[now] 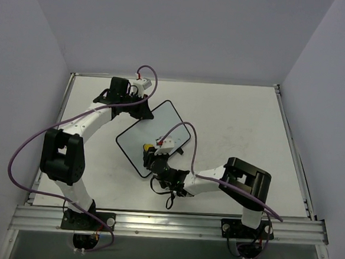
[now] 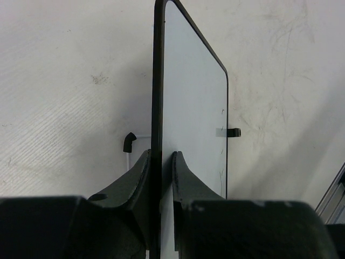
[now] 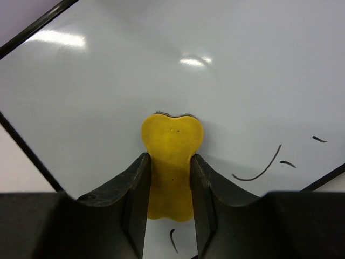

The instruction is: Erase the whiteboard

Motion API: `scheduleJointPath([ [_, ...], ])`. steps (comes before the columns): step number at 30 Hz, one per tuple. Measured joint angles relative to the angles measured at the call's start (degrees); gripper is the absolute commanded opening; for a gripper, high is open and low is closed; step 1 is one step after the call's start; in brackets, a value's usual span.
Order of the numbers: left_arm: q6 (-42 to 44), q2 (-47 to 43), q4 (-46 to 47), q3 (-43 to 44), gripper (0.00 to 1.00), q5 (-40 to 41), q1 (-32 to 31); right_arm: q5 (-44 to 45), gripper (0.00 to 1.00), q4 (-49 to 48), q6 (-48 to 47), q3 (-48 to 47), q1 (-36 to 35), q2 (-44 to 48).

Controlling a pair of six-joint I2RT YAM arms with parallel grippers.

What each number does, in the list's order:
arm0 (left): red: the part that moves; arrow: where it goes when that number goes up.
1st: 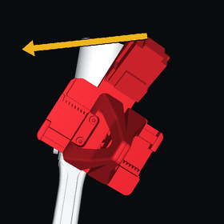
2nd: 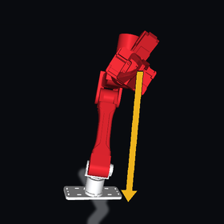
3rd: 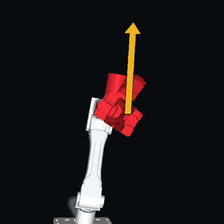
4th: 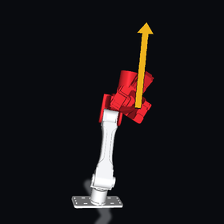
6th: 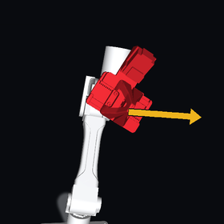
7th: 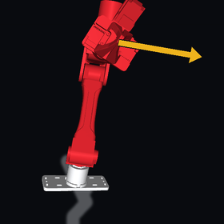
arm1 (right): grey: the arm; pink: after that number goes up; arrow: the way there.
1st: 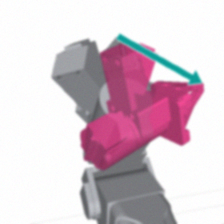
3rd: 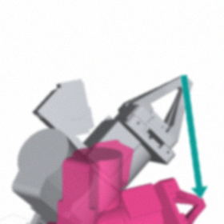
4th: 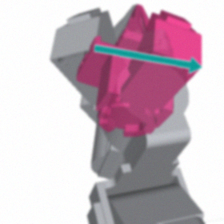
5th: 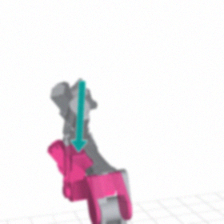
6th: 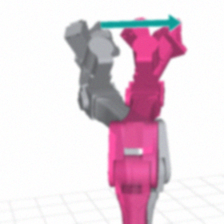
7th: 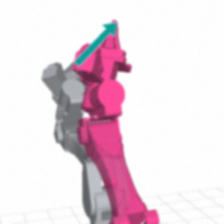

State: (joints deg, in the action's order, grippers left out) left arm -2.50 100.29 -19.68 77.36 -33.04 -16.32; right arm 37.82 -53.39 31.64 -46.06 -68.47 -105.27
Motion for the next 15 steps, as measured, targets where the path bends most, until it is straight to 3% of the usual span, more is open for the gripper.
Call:
scheduleJointPath([
  [5,-0.11,0.0,0.72,-0.31,0.02,0.02,-0.07,-3.67,0.0,-2.73,2.89,4.0,5.57,1.86],
  [15,-0.9,-0.74,1.86,-1.27,0.02,0.55,-0.31,-2.64,0.0,-1.88,5.66,9.44,16.04,3.54],
])
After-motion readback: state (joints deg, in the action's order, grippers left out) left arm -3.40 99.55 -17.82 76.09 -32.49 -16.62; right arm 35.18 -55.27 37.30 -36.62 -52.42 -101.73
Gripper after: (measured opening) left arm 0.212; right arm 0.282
